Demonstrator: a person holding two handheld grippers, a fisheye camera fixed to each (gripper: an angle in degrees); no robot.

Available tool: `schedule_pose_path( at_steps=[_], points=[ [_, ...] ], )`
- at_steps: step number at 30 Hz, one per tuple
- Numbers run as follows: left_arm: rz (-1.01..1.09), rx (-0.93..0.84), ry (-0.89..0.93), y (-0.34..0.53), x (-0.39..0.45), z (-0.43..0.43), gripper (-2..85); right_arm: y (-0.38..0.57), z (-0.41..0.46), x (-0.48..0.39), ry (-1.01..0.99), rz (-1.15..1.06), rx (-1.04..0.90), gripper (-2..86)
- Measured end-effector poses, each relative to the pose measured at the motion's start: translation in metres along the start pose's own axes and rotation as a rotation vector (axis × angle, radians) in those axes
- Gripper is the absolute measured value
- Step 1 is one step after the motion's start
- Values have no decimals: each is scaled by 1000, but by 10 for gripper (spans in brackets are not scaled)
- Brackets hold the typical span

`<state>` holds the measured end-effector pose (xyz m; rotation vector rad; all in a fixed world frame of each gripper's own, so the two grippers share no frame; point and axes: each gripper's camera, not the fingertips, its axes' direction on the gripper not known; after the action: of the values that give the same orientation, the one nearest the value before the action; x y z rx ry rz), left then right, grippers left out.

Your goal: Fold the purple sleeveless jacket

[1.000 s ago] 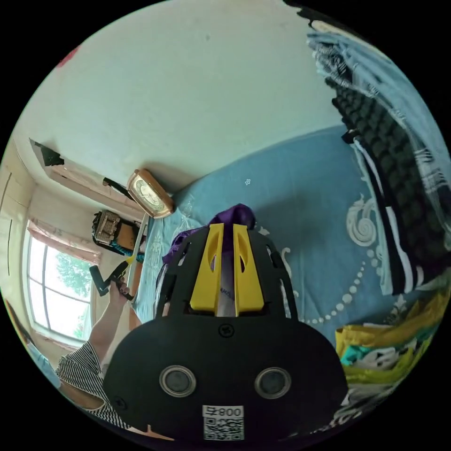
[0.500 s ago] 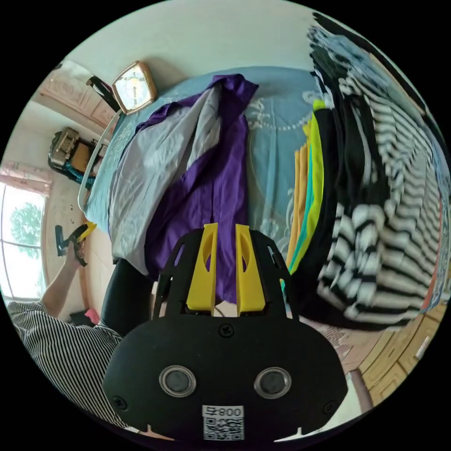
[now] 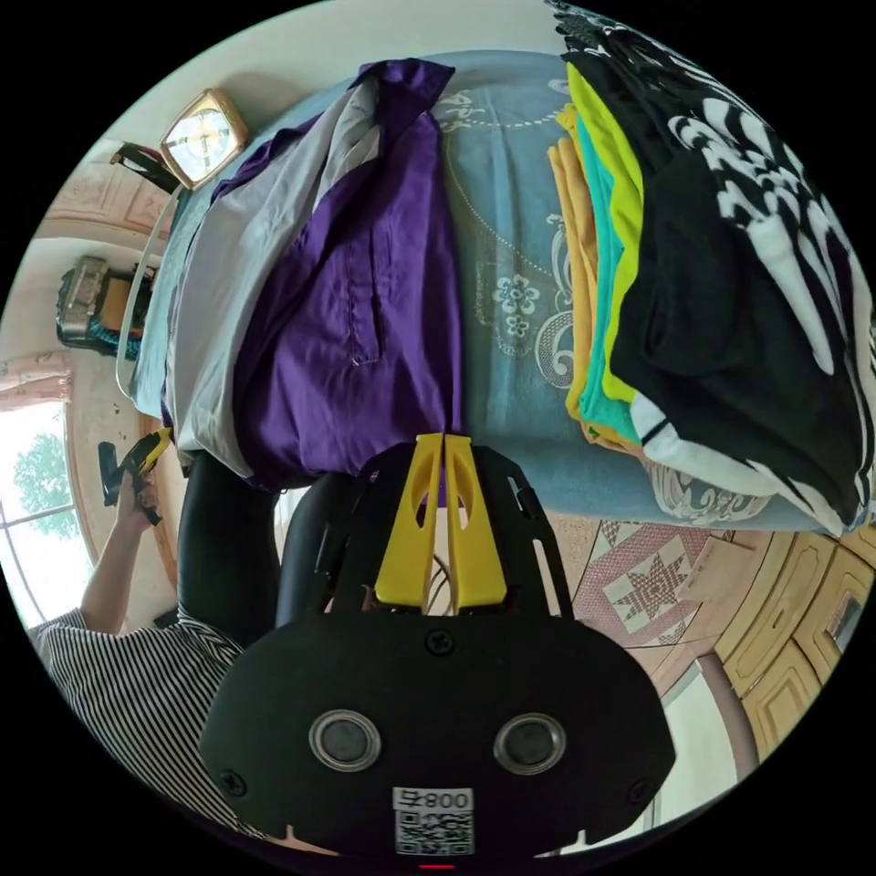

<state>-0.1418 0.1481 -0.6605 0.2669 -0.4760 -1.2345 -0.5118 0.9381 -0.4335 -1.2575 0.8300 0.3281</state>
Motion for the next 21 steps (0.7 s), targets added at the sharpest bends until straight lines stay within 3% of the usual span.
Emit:
schedule_pose_path(
  at_steps=[4,11,16,21],
  points=[
    [60,153,35,4,-11,-73,22,21,-26,-9,-64,37,82,4],
    [78,183,-26,12,-36,-105,20,34,-11,-23,-101,156,66,4],
    [111,254,18,24,-50,-120,20,29,-53,-96,153,56,184,10],
    [227,284,197,28,-45,-127,21,-29,-85,-185,-34,-150,333,48]
  ],
)
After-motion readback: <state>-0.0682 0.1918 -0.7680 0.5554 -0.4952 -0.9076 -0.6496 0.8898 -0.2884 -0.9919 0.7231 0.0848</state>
